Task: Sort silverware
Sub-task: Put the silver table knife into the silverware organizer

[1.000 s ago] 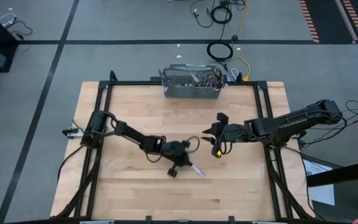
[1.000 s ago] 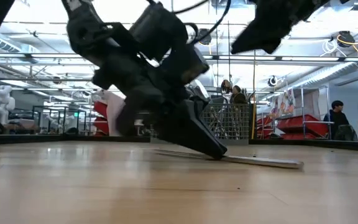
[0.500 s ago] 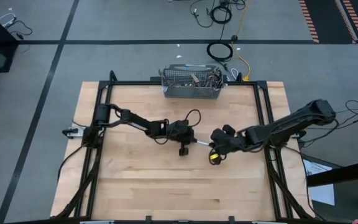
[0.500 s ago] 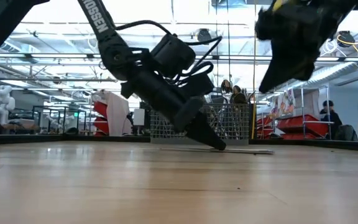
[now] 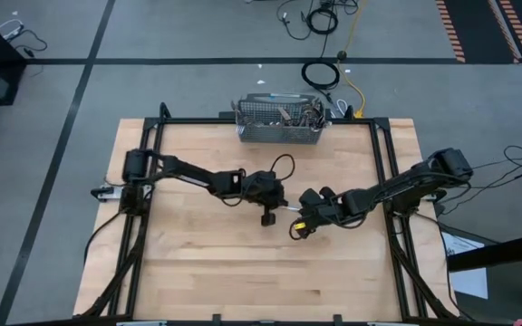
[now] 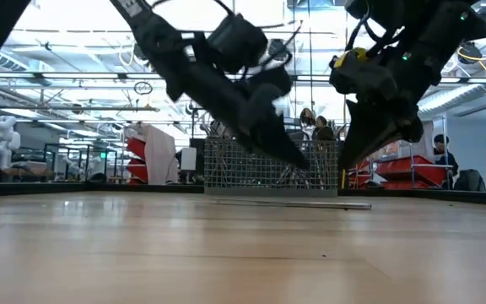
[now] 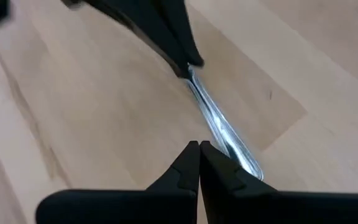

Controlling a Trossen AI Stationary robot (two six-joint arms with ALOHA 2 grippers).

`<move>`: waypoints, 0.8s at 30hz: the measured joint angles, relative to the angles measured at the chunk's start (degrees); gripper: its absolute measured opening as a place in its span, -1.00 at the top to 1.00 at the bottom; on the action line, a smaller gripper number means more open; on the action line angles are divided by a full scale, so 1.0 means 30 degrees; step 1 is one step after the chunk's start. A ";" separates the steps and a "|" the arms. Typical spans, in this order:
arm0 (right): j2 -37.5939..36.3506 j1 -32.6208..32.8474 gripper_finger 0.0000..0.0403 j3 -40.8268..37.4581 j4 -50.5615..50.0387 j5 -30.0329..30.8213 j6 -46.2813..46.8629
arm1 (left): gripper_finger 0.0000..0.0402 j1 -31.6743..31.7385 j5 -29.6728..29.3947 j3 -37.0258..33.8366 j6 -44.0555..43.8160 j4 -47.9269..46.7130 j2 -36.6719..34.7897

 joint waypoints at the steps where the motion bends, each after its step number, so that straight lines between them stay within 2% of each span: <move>1: -0.0011 -0.0010 1.00 0.0012 0.0047 0.0029 -0.0066 | 0.99 0.0022 0.0010 0.0012 0.0241 -0.0400 -0.0425; 6: -0.0072 -0.0224 1.00 0.0004 -0.0257 0.0421 -0.0975 | 0.96 0.0433 0.0053 0.0015 0.0917 -0.3433 -0.2569; 10: -0.0093 -0.0925 1.00 -0.0504 -0.0626 -0.0399 -0.0938 | 0.88 0.1101 0.0536 0.0022 0.0764 -0.5325 -0.4382; 15: -0.0137 -0.1379 1.00 -0.2327 0.2494 -0.2147 -0.0654 | 0.87 0.2495 0.4166 0.0058 -0.1908 -0.5622 -0.5939; 19: -0.0144 -0.1808 1.00 -0.2740 0.2946 -0.2530 -0.0493 | 0.86 0.3599 0.7210 0.0058 -0.3843 -0.5605 -0.6240; 24: -0.0152 -0.2085 1.00 -0.2728 0.2847 -0.2618 -0.0988 | 0.86 0.4307 0.9087 -0.0243 -0.4452 -0.5530 -0.6247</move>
